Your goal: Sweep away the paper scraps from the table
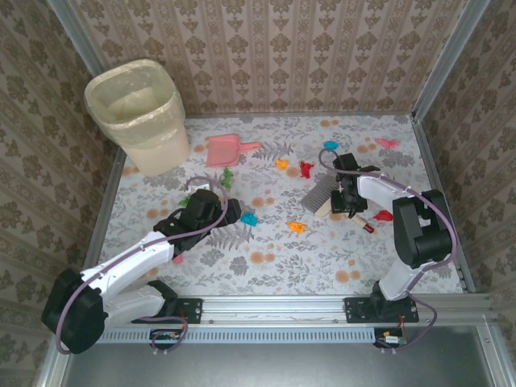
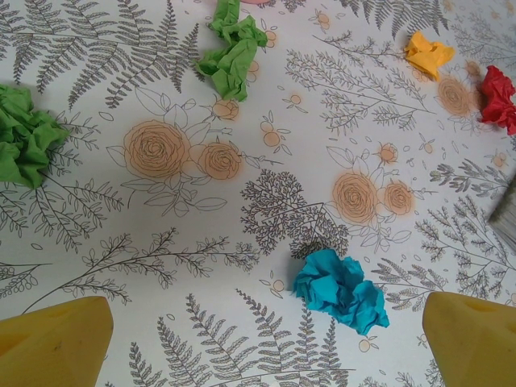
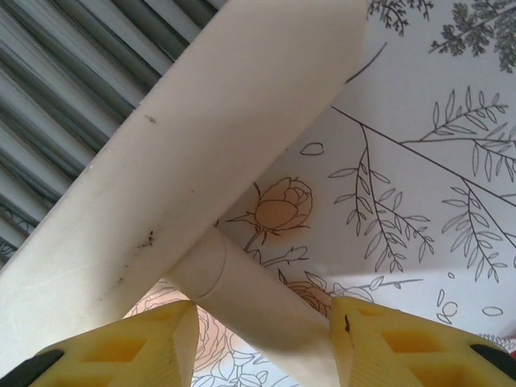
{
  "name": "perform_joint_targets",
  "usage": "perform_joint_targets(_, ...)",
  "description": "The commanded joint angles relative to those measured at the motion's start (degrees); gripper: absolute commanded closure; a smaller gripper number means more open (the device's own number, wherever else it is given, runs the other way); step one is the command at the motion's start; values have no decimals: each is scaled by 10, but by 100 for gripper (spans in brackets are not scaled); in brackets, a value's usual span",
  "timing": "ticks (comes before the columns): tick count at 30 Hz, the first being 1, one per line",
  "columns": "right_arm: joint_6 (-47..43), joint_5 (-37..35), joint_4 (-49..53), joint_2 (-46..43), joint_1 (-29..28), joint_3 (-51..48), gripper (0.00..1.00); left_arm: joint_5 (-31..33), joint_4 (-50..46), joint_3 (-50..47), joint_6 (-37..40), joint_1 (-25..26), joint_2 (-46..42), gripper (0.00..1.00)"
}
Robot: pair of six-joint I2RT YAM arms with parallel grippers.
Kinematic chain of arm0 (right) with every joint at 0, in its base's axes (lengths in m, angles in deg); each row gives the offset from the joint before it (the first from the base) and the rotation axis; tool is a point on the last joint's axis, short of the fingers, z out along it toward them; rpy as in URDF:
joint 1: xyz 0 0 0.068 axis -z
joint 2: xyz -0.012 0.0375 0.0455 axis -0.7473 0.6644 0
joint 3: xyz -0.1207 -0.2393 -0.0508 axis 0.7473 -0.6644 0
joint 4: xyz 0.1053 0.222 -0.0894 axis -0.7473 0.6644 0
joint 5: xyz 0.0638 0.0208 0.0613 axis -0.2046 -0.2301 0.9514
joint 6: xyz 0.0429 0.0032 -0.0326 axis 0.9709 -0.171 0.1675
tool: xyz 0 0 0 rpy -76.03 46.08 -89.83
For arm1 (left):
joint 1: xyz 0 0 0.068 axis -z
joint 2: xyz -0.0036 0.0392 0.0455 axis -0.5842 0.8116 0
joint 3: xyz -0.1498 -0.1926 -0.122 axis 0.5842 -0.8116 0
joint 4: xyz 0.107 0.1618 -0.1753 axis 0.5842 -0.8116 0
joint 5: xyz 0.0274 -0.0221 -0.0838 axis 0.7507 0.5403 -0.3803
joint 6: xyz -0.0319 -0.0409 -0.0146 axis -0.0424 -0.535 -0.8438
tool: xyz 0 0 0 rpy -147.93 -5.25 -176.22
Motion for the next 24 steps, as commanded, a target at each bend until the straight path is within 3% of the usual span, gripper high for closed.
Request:
perform_joint_targets(1,-16,-9,-13,21,-3,-6,53,4,-3,8,10,2,-16,0)
perform_joint_targets(24,16,24,-9,44,-17,-1,65,-5,12,-1,19,3,-35,0)
